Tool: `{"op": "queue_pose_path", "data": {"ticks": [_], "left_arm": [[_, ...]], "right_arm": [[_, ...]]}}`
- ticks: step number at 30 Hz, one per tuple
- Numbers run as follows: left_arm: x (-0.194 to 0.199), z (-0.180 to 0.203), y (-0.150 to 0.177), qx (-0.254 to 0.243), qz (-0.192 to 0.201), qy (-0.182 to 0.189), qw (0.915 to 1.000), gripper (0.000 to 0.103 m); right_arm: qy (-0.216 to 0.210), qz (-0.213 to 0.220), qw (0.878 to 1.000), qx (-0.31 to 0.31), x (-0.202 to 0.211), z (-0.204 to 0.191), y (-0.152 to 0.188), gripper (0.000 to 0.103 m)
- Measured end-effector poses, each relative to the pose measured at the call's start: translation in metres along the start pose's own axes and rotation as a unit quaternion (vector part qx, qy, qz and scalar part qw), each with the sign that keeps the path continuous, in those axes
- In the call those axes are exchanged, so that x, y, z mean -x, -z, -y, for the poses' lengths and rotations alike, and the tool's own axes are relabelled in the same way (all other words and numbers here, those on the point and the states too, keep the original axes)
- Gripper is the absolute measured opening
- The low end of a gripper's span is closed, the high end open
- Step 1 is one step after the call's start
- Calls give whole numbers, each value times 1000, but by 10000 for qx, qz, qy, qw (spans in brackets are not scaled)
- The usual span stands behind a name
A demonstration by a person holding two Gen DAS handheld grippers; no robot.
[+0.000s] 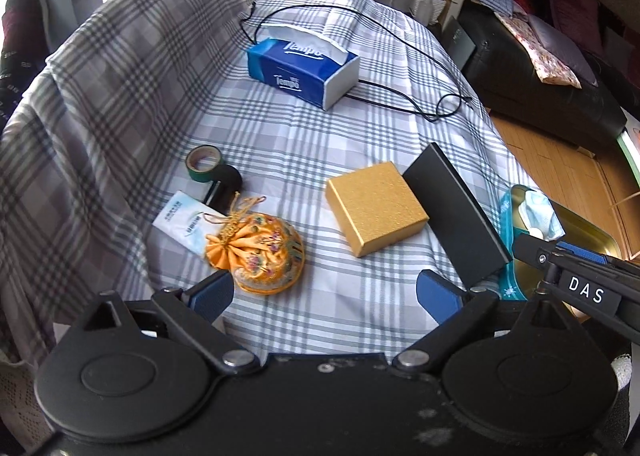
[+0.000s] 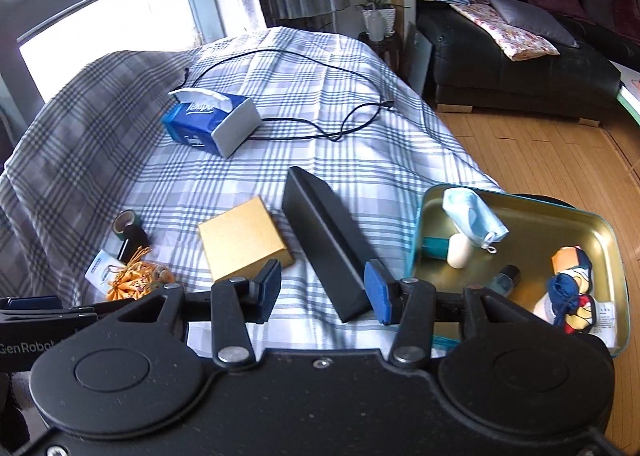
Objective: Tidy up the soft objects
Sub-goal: 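Move both tools back over the items on the bedspread, then grasp the green tape roll with the right tool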
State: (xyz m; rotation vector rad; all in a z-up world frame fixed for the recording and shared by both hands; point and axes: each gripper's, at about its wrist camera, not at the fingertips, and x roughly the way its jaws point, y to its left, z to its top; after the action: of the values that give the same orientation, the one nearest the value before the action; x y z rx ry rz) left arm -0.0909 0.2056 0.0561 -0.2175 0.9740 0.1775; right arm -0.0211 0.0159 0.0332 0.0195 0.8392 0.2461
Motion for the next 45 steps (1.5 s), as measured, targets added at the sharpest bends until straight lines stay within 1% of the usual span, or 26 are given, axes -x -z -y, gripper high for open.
{"op": "queue_pose_path", "data": {"ticks": [5,9,11,15,21,27,31,33,37,40,45], "left_arm": [[4,-21,-1,210,121,-90,9997,99],[7,-32,-1,366,166,20,9992,98],[9,-37,0,440,245,-57,9987,98],[10,-46,0,596,298,-34,9978,99],[13,-55,2,846,461,-328,9948,99],[21,-61,1,940,837,-881,9881,100],[23,-65,0,1027,952,-1038,9847,100],[22,-68,-1,1087,927,-1038,9843,100],[12,-74,0,1191,665,-839,9871,100],[3,-75,2,1228,460,-701,9889,100],[-6,-79,3,1329,320,-631,9886,100]], "right_arm": [[-187,-141,9995,201,-11,-31,-6,48],[-215,-151,9985,470,-19,-54,-11,48],[-191,-138,9983,542,-23,-63,-14,48],[-184,-176,9977,625,-35,-73,-22,48],[-168,-232,9966,775,-51,-89,-29,48],[-239,-379,9949,908,-73,-105,-33,48],[-274,-487,9937,970,-88,-114,-34,48],[-289,-535,9931,1007,-96,-117,-35,48],[-376,-629,9910,1124,-109,-127,-41,48],[-542,-732,9873,1300,-119,-137,-45,48],[-895,-995,9801,1464,-137,-151,-56,48]]}}
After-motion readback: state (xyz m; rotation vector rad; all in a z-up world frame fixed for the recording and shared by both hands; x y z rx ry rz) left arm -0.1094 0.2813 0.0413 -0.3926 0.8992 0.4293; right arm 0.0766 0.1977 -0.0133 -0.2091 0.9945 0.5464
